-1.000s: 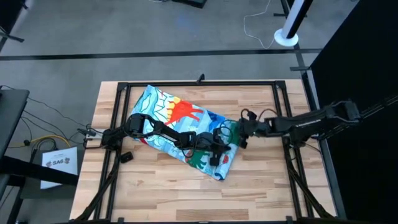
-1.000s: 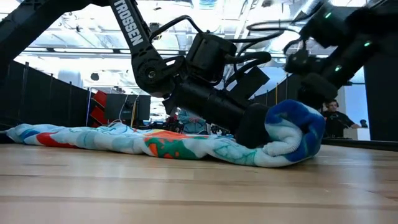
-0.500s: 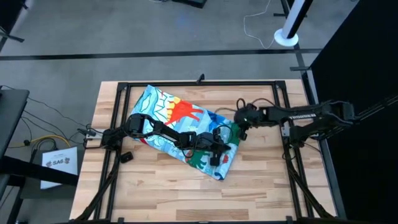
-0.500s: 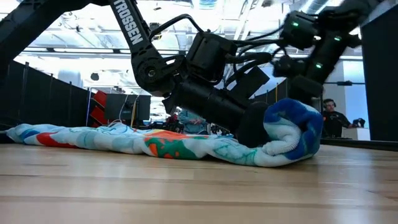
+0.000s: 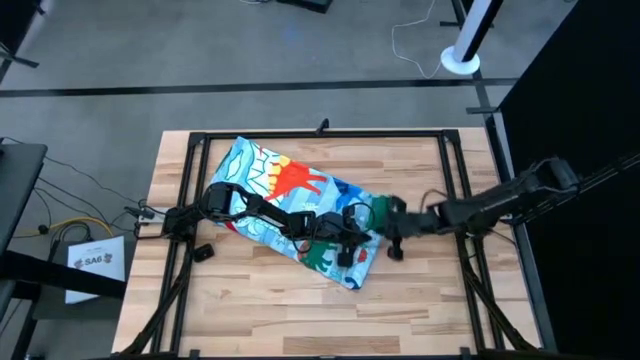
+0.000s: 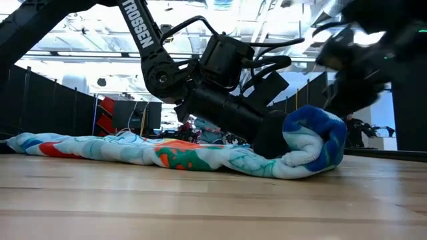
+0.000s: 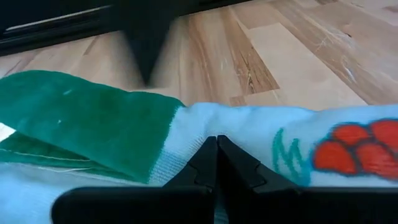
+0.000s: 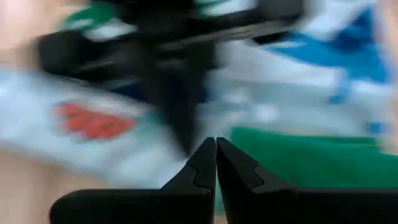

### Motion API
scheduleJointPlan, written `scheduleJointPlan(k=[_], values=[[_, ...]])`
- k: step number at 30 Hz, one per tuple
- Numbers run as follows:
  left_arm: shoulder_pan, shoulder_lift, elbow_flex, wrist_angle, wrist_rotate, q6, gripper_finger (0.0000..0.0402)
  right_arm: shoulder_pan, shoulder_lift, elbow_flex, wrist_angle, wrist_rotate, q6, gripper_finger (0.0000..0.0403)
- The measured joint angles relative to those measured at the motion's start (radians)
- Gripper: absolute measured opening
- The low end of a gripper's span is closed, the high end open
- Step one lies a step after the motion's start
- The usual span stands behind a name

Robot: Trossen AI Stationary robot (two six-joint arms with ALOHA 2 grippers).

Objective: Roll towel
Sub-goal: Roll the multicolor dinosaur print towel

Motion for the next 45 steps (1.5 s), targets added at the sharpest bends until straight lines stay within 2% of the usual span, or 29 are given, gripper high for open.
scheduleJointPlan(k=[2, 5, 10, 14, 18, 22, 28, 32, 39, 45], values=[[0.004, 0.0, 0.0, 0.0, 0.002, -0.009, 0.0, 0.077, 0.002, -0.042, 0.087, 0.038, 0.033, 0.0001], [0.007, 0.0, 0.0, 0.0, 0.021, -0.023, 0.0, 0.136, 0.02, -0.058, 0.101, 0.092, 0.106, 0.0019], [0.008, 0.0, 0.011, -0.01, 0.024, -0.015, 0.0, 0.15, 0.028, -0.057, 0.086, 0.129, 0.17, 0.0098], [0.015, 0.003, 0.041, -0.025, 0.057, -0.03, 0.0, 0.15, 0.027, -0.057, 0.081, 0.209, 0.179, 0.0163], [0.029, 0.003, 0.059, -0.053, 0.061, -0.048, 0.0, 0.153, 0.027, -0.057, 0.082, 0.221, 0.18, 0.0202], [0.04, 0.004, 0.062, -0.054, 0.071, -0.064, 0.0, 0.161, 0.056, -0.057, 0.125, 0.222, 0.18, 0.0211], [0.042, 0.004, 0.062, -0.057, 0.068, -0.063, 0.0, 0.179, 0.228, -0.056, 0.204, 0.236, 0.193, 0.0207], [0.042, 0.003, 0.062, -0.061, 0.068, -0.053, 0.0, 0.178, 0.298, -0.055, 0.279, 0.263, 0.198, 0.0206], [0.044, -0.023, 0.061, -0.077, 0.122, -0.059, 0.0, 0.186, 0.318, -0.052, 0.252, 0.263, 0.264, 0.0206], [0.063, -0.083, 0.057, -0.132, 0.137, 0.03, 0.0, 0.196, 0.318, -0.052, 0.246, 0.258, 0.267, 0.0205]])
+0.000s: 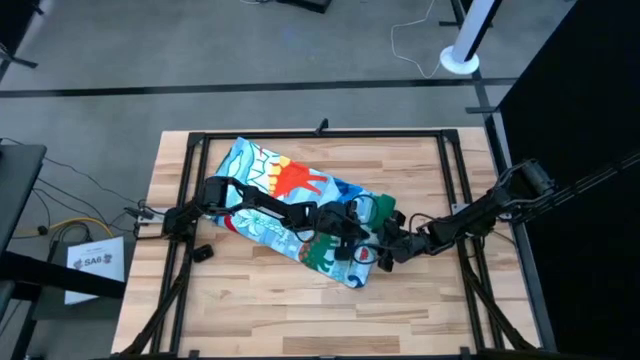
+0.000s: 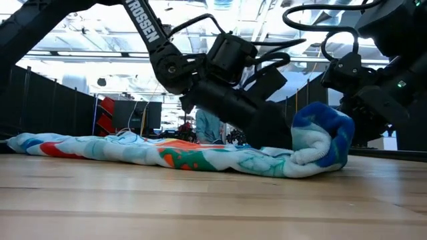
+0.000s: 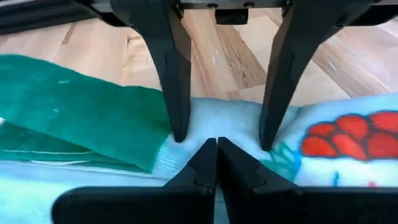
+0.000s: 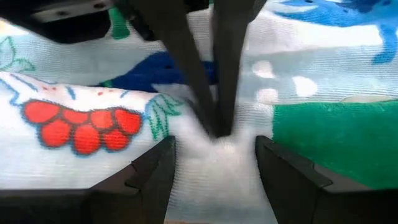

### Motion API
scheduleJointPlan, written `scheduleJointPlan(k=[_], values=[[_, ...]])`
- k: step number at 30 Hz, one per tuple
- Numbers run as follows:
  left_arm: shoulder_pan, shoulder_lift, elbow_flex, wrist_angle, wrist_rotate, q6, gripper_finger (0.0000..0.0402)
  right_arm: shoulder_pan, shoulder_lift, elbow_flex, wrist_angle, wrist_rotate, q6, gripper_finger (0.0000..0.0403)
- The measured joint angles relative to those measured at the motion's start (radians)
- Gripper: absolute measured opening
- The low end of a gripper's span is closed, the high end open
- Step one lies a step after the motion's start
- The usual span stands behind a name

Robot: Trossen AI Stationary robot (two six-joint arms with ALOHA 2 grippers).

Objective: Roll towel
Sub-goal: Roll the multicolor dinosaur print towel

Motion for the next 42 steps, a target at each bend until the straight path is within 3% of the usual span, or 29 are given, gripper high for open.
scheduleJointPlan(k=[13, 20, 25, 31, 37, 42], values=[[0.042, -0.005, 0.002, -0.011, 0.199, 0.089, 0.0, 0.0, 0.001, -0.003, 0.001, -0.009, 0.0, 0.0205], [0.046, 0.008, 0.011, 0.013, 0.206, 0.086, 0.0, 0.0, 0.002, -0.004, 0.004, -0.013, -0.001, 0.0205], [0.053, 0.013, 0.08, -0.104, 0.202, 0.125, 0.0003, 0.0, 0.002, -0.004, 0.013, -0.016, -0.001, 0.0205], [0.079, 0.006, 0.198, -0.357, 0.237, 0.194, 0.0074, 0.0, 0.003, -0.005, 0.015, -0.016, 0.003, 0.0205], [0.08, 0.006, 0.2, -0.386, 0.201, 0.221, 0.0172, 0.0, 0.004, -0.005, 0.019, -0.018, 0.005, 0.0205], [0.079, 0.006, 0.2, -0.412, 0.163, 0.22, 0.0209, -0.002, 0.004, -0.005, 0.022, -0.018, 0.006, 0.0205]])
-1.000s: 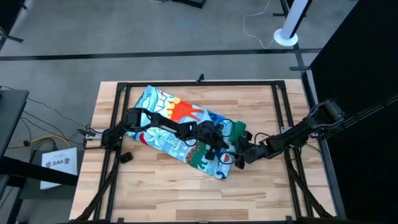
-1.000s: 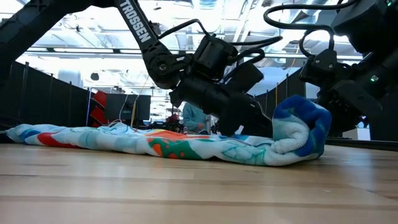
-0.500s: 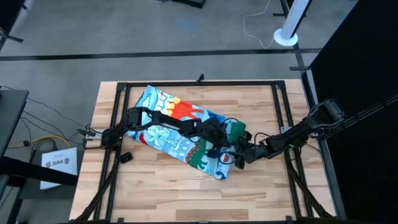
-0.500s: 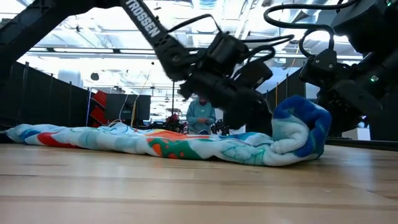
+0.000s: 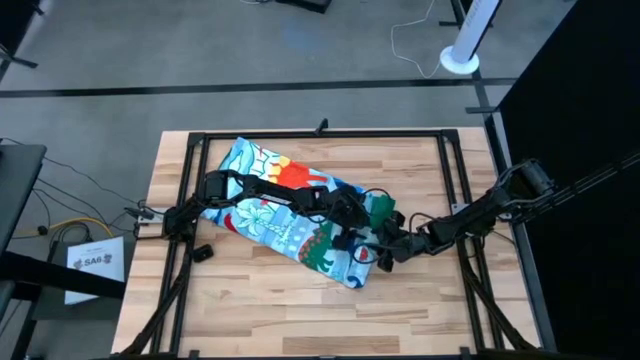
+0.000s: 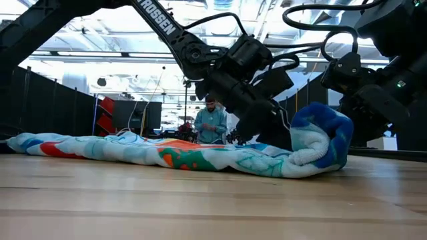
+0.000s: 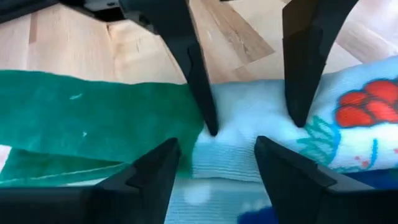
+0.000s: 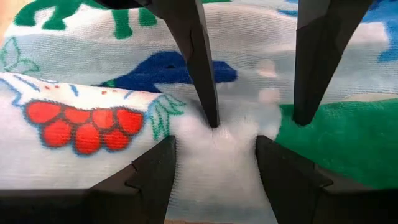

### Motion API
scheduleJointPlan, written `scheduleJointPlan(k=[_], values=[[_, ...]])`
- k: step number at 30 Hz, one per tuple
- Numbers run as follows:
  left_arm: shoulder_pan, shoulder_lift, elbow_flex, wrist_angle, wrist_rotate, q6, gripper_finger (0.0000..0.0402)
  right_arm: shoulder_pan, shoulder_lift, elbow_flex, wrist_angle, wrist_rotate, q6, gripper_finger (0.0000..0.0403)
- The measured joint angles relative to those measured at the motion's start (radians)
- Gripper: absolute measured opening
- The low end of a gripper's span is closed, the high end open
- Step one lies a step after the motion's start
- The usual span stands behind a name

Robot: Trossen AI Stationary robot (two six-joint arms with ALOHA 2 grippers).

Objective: Roll towel
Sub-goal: Roll the multicolor dinosaur print towel

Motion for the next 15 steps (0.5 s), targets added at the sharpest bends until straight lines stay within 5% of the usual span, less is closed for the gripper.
scheduleJointPlan(k=[9, 15], values=[[-0.008, -0.003, -0.029, -0.002, -0.016, 0.003, 0.0212, -0.007, -0.02, 0.015, -0.013, -0.014, -0.009, 0.0205], [-0.005, -0.005, -0.086, 0.043, -0.023, -0.018, 0.0212, -0.018, -0.145, 0.087, -0.316, -0.044, 0.029, 0.0205]])
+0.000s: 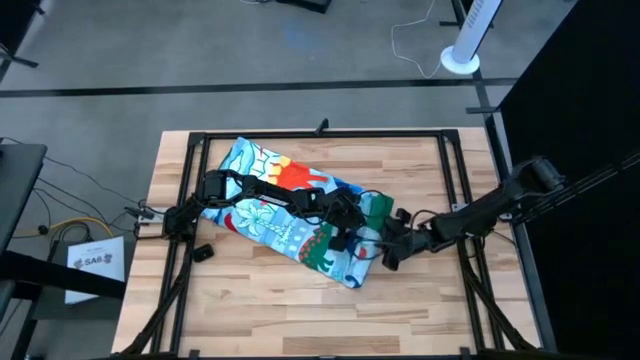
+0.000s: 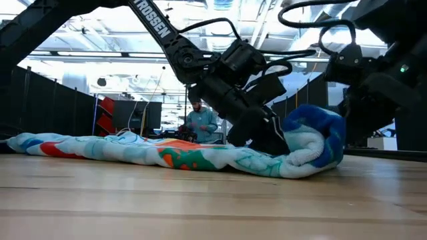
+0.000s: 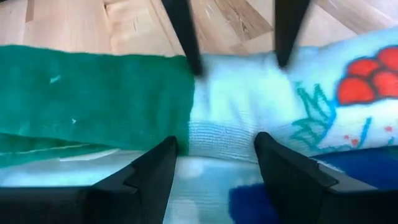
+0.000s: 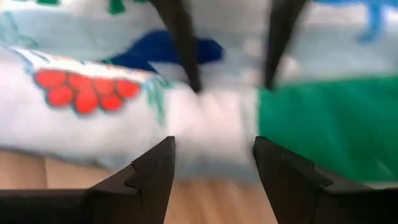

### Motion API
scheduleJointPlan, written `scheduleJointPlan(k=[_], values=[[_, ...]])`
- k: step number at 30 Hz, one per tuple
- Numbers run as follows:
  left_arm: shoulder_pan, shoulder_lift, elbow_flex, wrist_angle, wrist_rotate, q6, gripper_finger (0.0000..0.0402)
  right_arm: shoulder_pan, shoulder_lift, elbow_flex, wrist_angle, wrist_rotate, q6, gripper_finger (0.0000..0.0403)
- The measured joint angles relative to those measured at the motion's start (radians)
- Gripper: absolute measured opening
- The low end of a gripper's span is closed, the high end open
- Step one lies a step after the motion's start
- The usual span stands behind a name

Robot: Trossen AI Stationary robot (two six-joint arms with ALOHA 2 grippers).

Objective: Roll towel
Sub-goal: Roll the multicolor dinosaur print towel

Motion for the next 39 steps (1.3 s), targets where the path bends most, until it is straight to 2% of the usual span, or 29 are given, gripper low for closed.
scheduleJointPlan(k=[3, 8, 20, 32, 39], values=[[0.0, 0.0, -0.006, 0.009, 0.0, -0.02, 0.0212, 0.001, -0.062, 0.028, -0.181, 0.007, 0.072, 0.021], [0.0, 0.003, -0.009, 0.041, -0.003, -0.039, 0.0212, 0.018, -0.086, 0.015, -0.243, -0.032, 0.121, 0.0222], [-0.007, 0.005, -0.009, 0.042, -0.011, -0.06, 0.0212, 0.016, 0.118, 0.001, 0.025, -0.013, 0.117, 0.0225], [-0.016, 0.005, -0.009, 0.035, -0.01, -0.06, 0.0212, -0.018, 0.008, 0.036, -0.01, -0.022, 0.043, 0.0225], [-0.016, 0.005, -0.009, 0.034, -0.009, -0.06, 0.0212, -0.06, 0.03, 0.036, 0.053, -0.02, -0.041, 0.0225]])
